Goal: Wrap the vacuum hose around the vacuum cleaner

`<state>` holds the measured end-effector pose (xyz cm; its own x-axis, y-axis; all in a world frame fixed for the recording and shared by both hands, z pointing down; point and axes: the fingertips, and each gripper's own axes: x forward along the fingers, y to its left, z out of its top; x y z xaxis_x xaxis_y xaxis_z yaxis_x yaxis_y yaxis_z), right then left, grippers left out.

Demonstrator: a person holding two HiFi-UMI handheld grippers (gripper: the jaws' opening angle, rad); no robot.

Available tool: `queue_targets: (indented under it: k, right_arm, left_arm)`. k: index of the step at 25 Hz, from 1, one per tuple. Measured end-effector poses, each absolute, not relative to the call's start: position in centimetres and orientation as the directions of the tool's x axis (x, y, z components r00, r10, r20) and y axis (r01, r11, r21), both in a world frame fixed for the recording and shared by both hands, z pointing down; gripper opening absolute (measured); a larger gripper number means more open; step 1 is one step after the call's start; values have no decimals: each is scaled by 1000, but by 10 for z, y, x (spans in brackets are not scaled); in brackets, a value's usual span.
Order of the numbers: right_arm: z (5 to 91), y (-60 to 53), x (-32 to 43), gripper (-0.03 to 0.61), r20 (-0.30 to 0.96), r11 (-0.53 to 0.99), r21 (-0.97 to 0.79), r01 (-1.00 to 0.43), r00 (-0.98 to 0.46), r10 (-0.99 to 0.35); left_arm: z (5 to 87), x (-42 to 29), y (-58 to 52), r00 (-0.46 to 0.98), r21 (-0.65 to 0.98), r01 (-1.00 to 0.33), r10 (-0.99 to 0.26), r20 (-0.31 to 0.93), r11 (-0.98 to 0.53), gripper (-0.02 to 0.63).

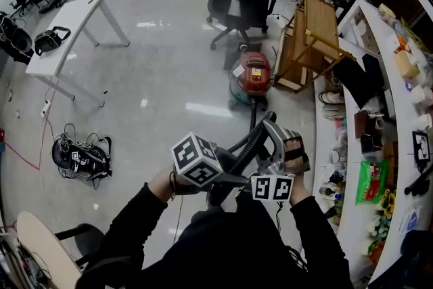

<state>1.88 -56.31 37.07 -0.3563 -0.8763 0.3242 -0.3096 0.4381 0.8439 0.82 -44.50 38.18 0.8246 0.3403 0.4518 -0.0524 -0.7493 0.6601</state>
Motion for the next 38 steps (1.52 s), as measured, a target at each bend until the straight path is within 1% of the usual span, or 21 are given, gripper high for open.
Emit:
queue_targets:
  k: [3, 5, 7, 10, 12, 13, 14, 15, 17, 19, 20, 21, 22, 24, 25, 27, 29, 31, 34, 36, 38]
  right_arm:
    - [381, -598, 47, 311, 327, 437, 812, -386, -319, -889]
    - [386, -620, 70, 311, 319, 447, 771, -454, -332, -888]
    - [390, -635, 85, 311, 310, 479, 732, -484, -389, -867]
    - [395, -659, 95, 311, 294, 521, 714, -467, -476, -829]
    - [402, -671, 100, 310, 325, 585, 669, -458, -527, -785]
    - [406, -675, 103, 283, 354, 634, 615, -469, -554, -753]
    - [408, -678, 105, 171, 382, 684, 533, -498, -580, -720]
    - [407, -683, 107, 149, 404, 719, 439, -538, -597, -693]
    - [402, -699, 112, 150, 442, 729, 323, -604, -585, -680]
    - [407, -717, 120, 150, 493, 708, 287, -646, -534, -687]
    - [411, -725, 126, 152, 525, 695, 279, -663, -501, -688]
    - [415, -733, 135, 153, 556, 680, 272, -681, -466, -688]
    - [420, -740, 146, 153, 585, 663, 258, -703, -433, -686]
    - [427, -751, 168, 153, 631, 622, 205, -755, -384, -674]
    - [430, -757, 178, 153, 647, 599, 177, -781, -367, -668]
    - [431, -768, 193, 155, 667, 558, 125, -820, -347, -659]
    - [430, -779, 202, 155, 669, 530, 74, -845, -352, -655]
    - [427, -785, 207, 155, 664, 515, 27, -857, -370, -650]
    - [426, -784, 209, 155, 665, 517, -12, -856, -393, -635]
    - [428, -783, 209, 156, 677, 521, -20, -853, -395, -621]
    - [431, -785, 213, 156, 692, 518, -2, -855, -375, -616]
  left_arm:
    - [369, 19, -445, 812, 655, -28, 365, 455, -755, 204]
    - [358, 26, -450, 810, 646, -33, 358, 464, -763, 204]
    - [346, 34, -454, 807, 636, -40, 351, 475, -771, 204]
    - [332, 48, -464, 787, 605, -44, 346, 512, -795, 205]
    - [326, 58, -471, 774, 592, -51, 342, 532, -804, 207]
    - [325, 61, -475, 766, 584, -63, 336, 548, -809, 207]
    - [326, 62, -481, 754, 568, -84, 320, 573, -819, 209]
    - [329, 61, -489, 739, 539, -118, 288, 609, -834, 210]
    - [340, 54, -514, 705, 442, -206, 181, 686, -873, 212]
    - [347, 45, -540, 696, 328, -295, 34, 717, -897, 213]
    - [345, 40, -552, 708, 286, -343, -46, 705, -895, 239]
    - [340, 34, -563, 726, 264, -399, -126, 676, -878, 304]
    - [331, 27, -572, 743, 259, -458, -206, 637, -850, 340]
    - [313, 12, -581, 743, 250, -570, -361, 564, -783, 365]
    - [311, 8, -579, 724, 235, -614, -418, 549, -754, 372]
    - [336, 6, -559, 660, 203, -686, -479, 579, -699, 384]
    - [394, 7, -536, 551, 181, -778, -515, 657, -602, 401]
    - [467, 4, -522, 427, 179, -875, -542, 724, -450, 402]
    - [557, -13, -525, 277, 178, -957, -536, 798, -231, 402]
    - [596, -27, -535, 224, 155, -971, -487, 844, -180, 402]
    - [626, -42, -545, 178, 111, -978, -427, 886, -179, 402]
